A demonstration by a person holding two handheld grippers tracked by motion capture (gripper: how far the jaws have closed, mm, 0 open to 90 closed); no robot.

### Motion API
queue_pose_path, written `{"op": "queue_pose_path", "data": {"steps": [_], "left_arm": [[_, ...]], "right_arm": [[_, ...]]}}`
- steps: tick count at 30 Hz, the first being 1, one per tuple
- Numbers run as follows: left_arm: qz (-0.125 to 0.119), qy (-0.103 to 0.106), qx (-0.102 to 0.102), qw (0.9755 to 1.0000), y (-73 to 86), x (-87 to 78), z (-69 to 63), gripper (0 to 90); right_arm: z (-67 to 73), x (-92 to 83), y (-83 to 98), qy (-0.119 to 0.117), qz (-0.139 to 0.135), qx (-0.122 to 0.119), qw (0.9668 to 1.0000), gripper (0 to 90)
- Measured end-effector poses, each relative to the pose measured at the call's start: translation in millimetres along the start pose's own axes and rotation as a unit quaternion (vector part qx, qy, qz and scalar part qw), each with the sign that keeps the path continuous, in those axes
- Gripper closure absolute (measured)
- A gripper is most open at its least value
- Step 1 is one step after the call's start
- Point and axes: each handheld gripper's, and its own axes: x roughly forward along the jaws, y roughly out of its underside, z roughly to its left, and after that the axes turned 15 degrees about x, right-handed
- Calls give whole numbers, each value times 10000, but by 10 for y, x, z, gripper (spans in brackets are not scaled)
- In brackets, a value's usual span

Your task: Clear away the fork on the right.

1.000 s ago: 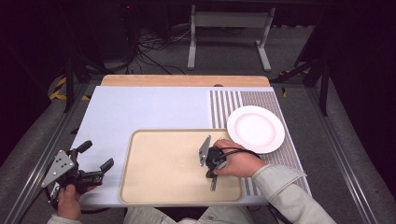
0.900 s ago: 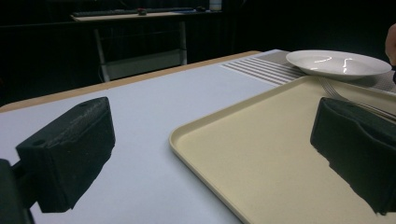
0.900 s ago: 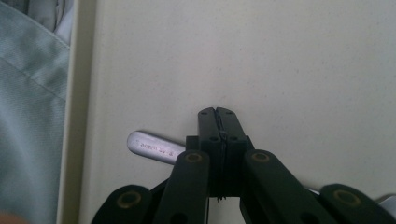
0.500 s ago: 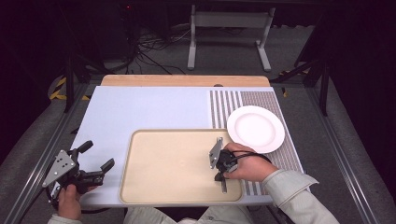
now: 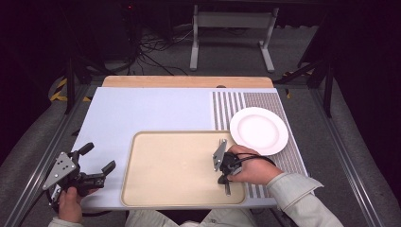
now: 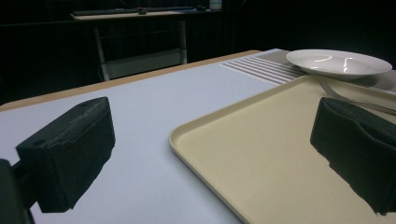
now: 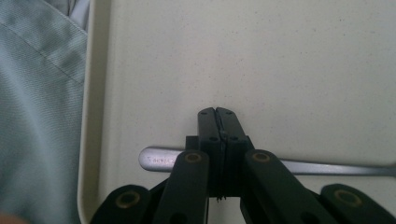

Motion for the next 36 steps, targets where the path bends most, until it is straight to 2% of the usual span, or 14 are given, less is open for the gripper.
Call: {"op": "queue_pose_path", "data": {"steps": [5, 7, 8, 10, 12, 15, 19, 20, 23, 28, 31, 32, 35, 36], "left_arm": [[12, 4, 2, 10000, 3, 6, 3, 6], [16, 7, 5, 10000, 4, 9, 1, 6], [16, 7, 5, 10000, 4, 9, 1, 6], [24, 17, 12, 10000, 3, 10, 2, 6], [23, 16, 7, 10000, -2, 14, -2, 6], [25, 13, 25, 10000, -4, 18, -8, 6], [26, 8, 2, 10000, -1, 20, 0, 6], [32, 16, 1, 10000, -4, 22, 1, 6], [41, 50, 25, 10000, -7, 45, -12, 6], [6, 43, 10, 10000, -12, 56, -11, 6], [24, 56, 5, 10000, -10, 66, -8, 6], [38, 62, 15, 10000, -11, 72, -7, 6], [46, 70, 27, 10000, -13, 82, -12, 6], [47, 69, 26, 10000, -14, 83, -13, 6]], "right_arm": [[21, -90, 21, 87, -510, 65, 9986, 762], [28, -174, 37, 241, -879, 133, 9958, 693], [28, -174, 37, 241, -879, 133, 9958, 693], [41, -271, 63, 443, -1248, 266, 9908, 577], [51, -361, 99, 707, -1657, 447, 9826, 431], [65, -466, 157, 942, -2058, 532, 9726, 337], [106, -615, 281, 1255, -2692, 745, 9520, 272], [106, -615, 281, 1255, -2692, 745, 9520, 272], [141, -712, 410, 1352, -3061, 916, 9379, 245], [171, -800, 604, 1457, -3382, 1145, 9227, 224], [173, -841, 736, 1581, -3598, 1272, 9107, 194], [173, -841, 736, 1581, -3598, 1272, 9107, 194], [165, -861, 886, 1792, -3871, 1386, 8938, 158], [163, -865, 924, 1807, -3935, 1431, 8900, 152]]}}
